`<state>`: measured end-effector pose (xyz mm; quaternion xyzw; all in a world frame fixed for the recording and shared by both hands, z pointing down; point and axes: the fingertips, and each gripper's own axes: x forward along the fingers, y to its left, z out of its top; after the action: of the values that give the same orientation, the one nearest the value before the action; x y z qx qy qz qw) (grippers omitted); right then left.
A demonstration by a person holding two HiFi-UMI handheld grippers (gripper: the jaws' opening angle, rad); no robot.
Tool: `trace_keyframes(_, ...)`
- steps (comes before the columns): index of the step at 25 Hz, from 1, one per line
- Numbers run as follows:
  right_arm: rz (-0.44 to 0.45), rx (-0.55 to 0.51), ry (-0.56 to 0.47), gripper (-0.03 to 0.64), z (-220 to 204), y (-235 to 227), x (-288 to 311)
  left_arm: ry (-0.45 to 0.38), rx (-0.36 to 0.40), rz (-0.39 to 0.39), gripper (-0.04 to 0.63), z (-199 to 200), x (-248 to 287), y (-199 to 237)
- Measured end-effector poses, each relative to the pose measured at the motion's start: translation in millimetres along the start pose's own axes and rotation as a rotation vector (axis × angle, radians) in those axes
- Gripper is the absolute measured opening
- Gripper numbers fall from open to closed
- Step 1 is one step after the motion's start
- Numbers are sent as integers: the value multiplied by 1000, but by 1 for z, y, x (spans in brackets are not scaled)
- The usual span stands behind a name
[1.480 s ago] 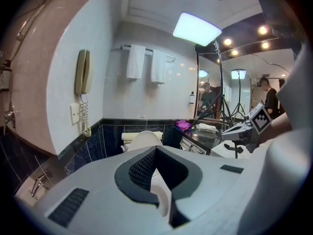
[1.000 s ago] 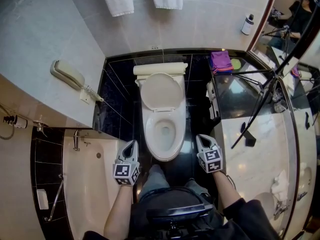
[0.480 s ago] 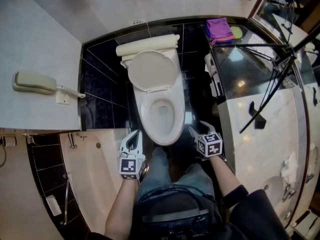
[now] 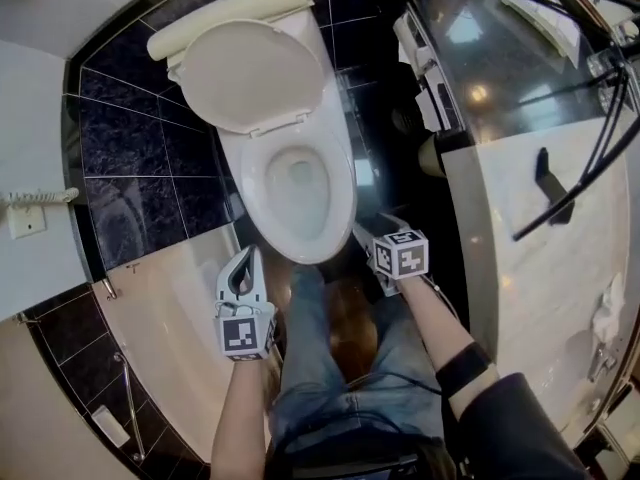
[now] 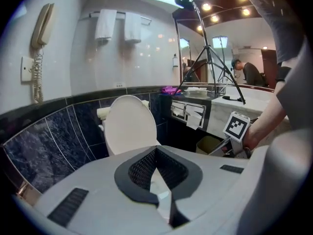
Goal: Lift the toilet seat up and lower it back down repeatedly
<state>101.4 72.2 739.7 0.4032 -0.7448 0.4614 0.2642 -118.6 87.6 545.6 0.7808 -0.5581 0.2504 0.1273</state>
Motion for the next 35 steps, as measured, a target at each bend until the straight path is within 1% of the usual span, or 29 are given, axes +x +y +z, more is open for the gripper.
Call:
trace_keyframes(2, 13, 32, 17, 268, -17, -13, 24, 1, -11, -7, 0, -14, 18, -9)
trace_keyframes(5, 37, 86, 32, 267, -37, -30, 58, 1, -55, 8, 0, -40, 40, -17)
trace_keyframes(10, 92, 253, 42, 265, -64, -48, 112, 8, -84, 12, 0, -77, 59, -26)
trace_keyframes(15, 144, 394, 26, 262, -77, -57, 151, 37, -81, 13, 0, -106, 62, -22)
trace_keyframes(16, 147, 409, 24, 258, -78, -59, 156, 41, -83, 14, 0, -110, 62, -20)
trace_keyframes(19, 154, 424, 23, 217, -81, -59, 168, 56, -95, 17, 0, -119, 62, -15)
trace_keyframes(21, 137, 434, 28, 198, -83, -60, 173, 64, -86, 17, 0, -126, 62, -11)
trace_keyframes(22, 121, 435, 32, 165, -84, -63, 174, 64, -76, 17, 0, -129, 62, -9)
trace_keyframes(23, 110, 437, 34, 167, -85, -65, 173, 64, -74, 18, 0, -132, 62, -7)
trace_keyframes(25, 106, 450, 33, 149, -86, -66, 172, 70, -102, 17, 0, -132, 63, -6)
trace_keyframes(27, 111, 465, 30, 144, -84, -64, 172, 74, -116, 16, 0, -134, 65, -6)
trace_keyframes(35, 118, 531, 32, 138, -82, -65, 170, 81, -133, 10, 0, -144, 66, -13)
